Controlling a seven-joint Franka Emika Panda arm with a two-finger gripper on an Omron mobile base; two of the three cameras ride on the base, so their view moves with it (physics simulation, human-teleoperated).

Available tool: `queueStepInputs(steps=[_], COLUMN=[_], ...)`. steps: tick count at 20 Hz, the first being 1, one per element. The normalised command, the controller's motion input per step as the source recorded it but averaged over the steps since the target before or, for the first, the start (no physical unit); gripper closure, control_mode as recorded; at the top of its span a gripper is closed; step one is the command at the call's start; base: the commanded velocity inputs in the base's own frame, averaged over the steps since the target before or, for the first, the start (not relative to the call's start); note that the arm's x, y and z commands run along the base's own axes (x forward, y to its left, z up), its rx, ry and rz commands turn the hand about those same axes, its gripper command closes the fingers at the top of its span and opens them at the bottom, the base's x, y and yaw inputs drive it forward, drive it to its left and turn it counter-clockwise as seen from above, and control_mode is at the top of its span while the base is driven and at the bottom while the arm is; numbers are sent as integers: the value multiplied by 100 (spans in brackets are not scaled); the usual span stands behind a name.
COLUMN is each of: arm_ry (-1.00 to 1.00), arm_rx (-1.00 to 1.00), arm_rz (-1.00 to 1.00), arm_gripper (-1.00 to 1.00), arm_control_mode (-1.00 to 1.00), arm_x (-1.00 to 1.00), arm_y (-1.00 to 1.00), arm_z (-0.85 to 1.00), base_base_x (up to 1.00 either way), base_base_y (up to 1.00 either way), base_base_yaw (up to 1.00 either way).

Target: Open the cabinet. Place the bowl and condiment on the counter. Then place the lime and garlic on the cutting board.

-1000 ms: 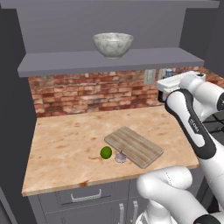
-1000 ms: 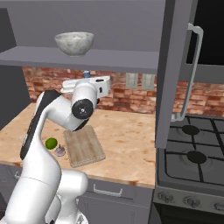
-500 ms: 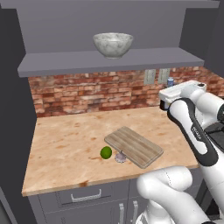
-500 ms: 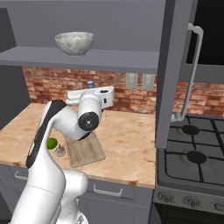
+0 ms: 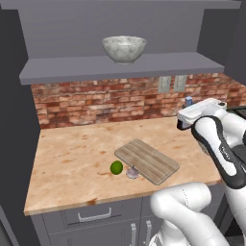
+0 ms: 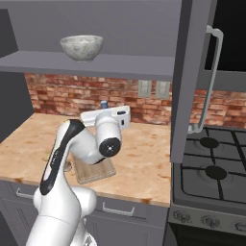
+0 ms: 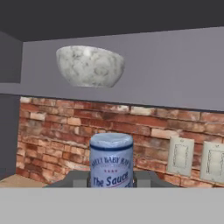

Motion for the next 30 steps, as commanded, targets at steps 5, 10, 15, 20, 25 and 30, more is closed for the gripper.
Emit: queueStepInputs(steps=[5,10,15,20,25,30], arm_ry=[0,0,0,0,-3,-1], arm_rx=[0,0,0,0,0,0], arm_rz=[12,13,15,15,14,14], arm_gripper=[100,100,100,100,100,100], arm_control_mode=[-100,-100,-100,-100,-100,-100], arm_x=[0,1,2,1,5,12], arm_y=[-19,-15,-10,-8,-19,-17], arm_z=[-34,-37,-35,-31,-16,-14], base_base_x=[0,0,0,0,0,0], base_base_y=[0,0,0,0,0,0], base_base_yaw=[0,0,0,0,0,0])
